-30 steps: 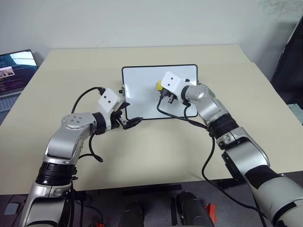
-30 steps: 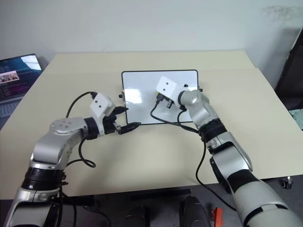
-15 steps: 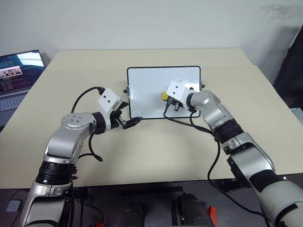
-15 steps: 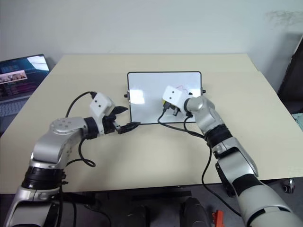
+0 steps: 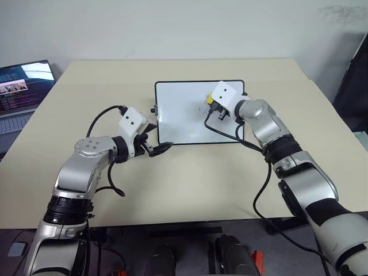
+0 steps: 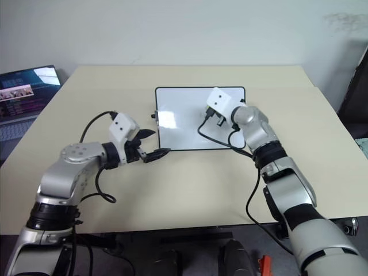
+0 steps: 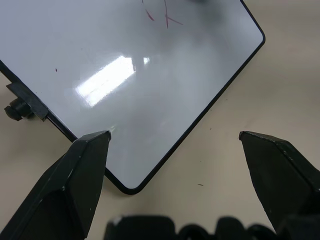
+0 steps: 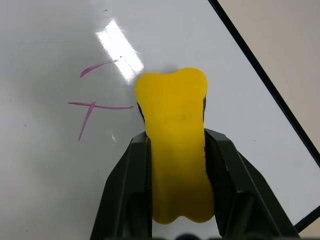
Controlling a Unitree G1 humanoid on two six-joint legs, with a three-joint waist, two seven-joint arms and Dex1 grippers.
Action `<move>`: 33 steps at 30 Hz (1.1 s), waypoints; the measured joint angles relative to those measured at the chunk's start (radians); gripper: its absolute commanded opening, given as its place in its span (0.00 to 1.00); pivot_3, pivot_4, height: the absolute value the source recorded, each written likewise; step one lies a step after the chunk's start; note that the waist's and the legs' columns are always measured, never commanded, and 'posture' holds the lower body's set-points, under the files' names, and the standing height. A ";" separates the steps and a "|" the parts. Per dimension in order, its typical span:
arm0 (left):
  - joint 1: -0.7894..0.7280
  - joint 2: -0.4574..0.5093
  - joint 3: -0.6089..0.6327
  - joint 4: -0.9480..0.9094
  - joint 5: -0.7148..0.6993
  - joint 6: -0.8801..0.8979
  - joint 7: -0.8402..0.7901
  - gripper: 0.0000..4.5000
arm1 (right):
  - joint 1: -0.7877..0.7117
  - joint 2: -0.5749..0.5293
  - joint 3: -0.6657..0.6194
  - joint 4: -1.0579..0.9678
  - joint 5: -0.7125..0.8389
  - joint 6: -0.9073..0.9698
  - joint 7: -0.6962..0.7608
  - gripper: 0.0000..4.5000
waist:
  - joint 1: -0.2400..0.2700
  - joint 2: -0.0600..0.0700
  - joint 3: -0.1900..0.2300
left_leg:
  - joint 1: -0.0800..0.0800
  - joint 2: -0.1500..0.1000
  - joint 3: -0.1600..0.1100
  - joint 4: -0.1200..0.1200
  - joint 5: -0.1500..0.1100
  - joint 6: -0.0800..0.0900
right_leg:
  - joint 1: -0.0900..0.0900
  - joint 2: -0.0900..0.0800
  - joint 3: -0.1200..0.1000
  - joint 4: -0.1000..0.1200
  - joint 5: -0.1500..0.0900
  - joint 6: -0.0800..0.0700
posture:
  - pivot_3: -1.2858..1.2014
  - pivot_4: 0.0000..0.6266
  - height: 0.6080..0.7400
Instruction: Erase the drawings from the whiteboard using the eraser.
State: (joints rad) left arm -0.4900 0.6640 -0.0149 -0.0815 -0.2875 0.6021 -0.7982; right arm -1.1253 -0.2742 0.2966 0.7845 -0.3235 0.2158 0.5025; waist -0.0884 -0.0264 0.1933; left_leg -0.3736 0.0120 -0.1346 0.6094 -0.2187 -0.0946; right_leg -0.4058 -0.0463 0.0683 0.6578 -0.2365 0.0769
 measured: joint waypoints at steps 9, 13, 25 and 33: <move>0.000 0.005 0.001 -0.004 0.000 0.000 0.001 1.00 | 0.131 -0.027 0.082 -0.195 -0.009 0.055 0.187 0.25 | -0.003 0.000 0.000 | 0.000 0.000 0.000 0.000 0.000 0.000 | 0.000 0.000 0.000 0.000 0.000 0.000 | 0.52 0.24 1.00; 0.004 0.010 0.003 -0.004 0.000 0.000 0.001 1.00 | 0.135 -0.035 0.088 -0.209 -0.010 0.071 0.199 0.25 | -0.001 0.000 0.000 | 0.000 0.000 0.000 0.000 0.000 0.000 | 0.000 0.000 0.000 0.000 0.000 0.000 | 0.52 0.24 1.00; 0.006 0.013 0.004 -0.003 0.000 0.000 0.001 1.00 | -0.029 0.027 0.042 0.002 -0.007 0.015 0.028 0.25 | -0.005 0.000 0.000 | -0.002 0.000 0.000 -0.001 0.000 0.000 | -0.002 0.000 0.000 -0.001 -0.001 -0.002 | 0.52 0.24 1.00; 0.006 0.014 0.004 -0.003 0.000 0.000 0.002 1.00 | -0.067 0.055 0.040 0.048 -0.008 -0.022 -0.008 0.25 | -0.008 0.000 0.000 | -0.008 0.000 0.000 -0.001 0.000 0.000 | -0.008 0.000 0.000 -0.001 0.000 0.000 | 0.52 0.24 1.00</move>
State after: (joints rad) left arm -0.4842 0.6780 -0.0106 -0.0845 -0.2878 0.6021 -0.7963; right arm -1.1918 -0.2188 0.3362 0.8323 -0.3317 0.1935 0.4945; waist -0.0965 -0.0263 0.1936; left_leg -0.3816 0.0121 -0.1344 0.6079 -0.2186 -0.0943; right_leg -0.4142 -0.0462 0.0686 0.6567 -0.2368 0.0767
